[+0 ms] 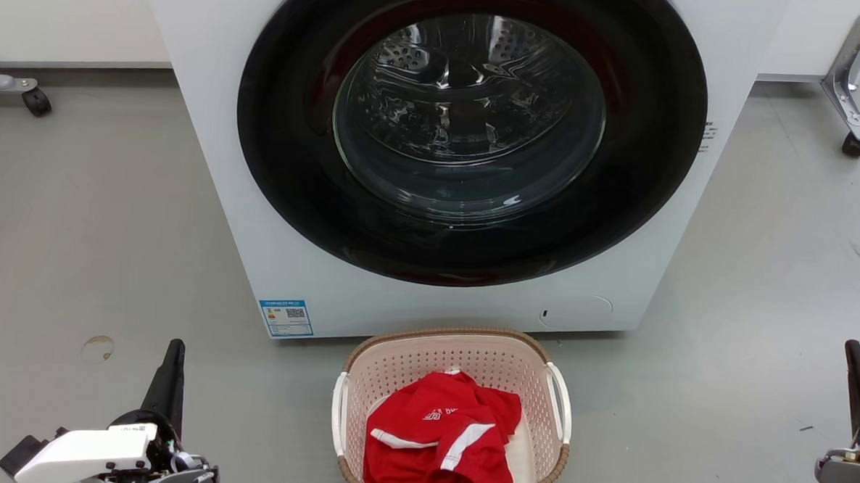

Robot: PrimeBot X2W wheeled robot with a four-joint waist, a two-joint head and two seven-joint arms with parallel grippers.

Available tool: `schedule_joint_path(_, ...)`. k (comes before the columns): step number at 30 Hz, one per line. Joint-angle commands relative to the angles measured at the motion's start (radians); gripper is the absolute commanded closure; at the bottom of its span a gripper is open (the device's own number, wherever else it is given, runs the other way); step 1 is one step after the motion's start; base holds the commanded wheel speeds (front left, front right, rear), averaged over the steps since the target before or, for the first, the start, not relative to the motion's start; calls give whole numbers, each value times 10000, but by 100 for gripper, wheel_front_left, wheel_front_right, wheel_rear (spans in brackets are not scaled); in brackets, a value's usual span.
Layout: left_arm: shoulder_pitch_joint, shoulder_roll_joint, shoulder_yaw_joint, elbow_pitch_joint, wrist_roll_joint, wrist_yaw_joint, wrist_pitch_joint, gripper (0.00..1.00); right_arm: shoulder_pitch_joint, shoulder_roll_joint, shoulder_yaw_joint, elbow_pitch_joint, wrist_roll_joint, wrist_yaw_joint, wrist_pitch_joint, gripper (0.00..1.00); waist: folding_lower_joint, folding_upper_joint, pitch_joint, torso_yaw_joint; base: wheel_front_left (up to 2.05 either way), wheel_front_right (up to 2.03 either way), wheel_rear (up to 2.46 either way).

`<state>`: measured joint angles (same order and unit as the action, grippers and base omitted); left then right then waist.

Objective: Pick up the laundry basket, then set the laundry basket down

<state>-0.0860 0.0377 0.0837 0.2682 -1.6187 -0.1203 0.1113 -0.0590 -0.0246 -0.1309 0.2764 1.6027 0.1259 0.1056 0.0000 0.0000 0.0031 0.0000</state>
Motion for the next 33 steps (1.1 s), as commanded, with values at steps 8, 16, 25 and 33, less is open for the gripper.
schedule_joint_path(8,-219,125,301,-233,100,-104,19,100,-489,-256,174,-317,62,48,74,100,0,0,0,0,0,0,0)
schedule_joint_path(16,-219,125,301,-233,100,-104,19,100,-489,-256,175,-317,62,48,74,100,0,0,0,0,0,0,0)
schedule_joint_path(25,150,-110,-14,326,-17,14,-28,0,244,259,77,254,1,-3,-40,0,1,0,5,2,0,0,0)
schedule_joint_path(33,243,-95,-43,134,-72,6,-219,0,219,225,325,81,10,0,-277,0,9,0,-3,5,0,0,0)
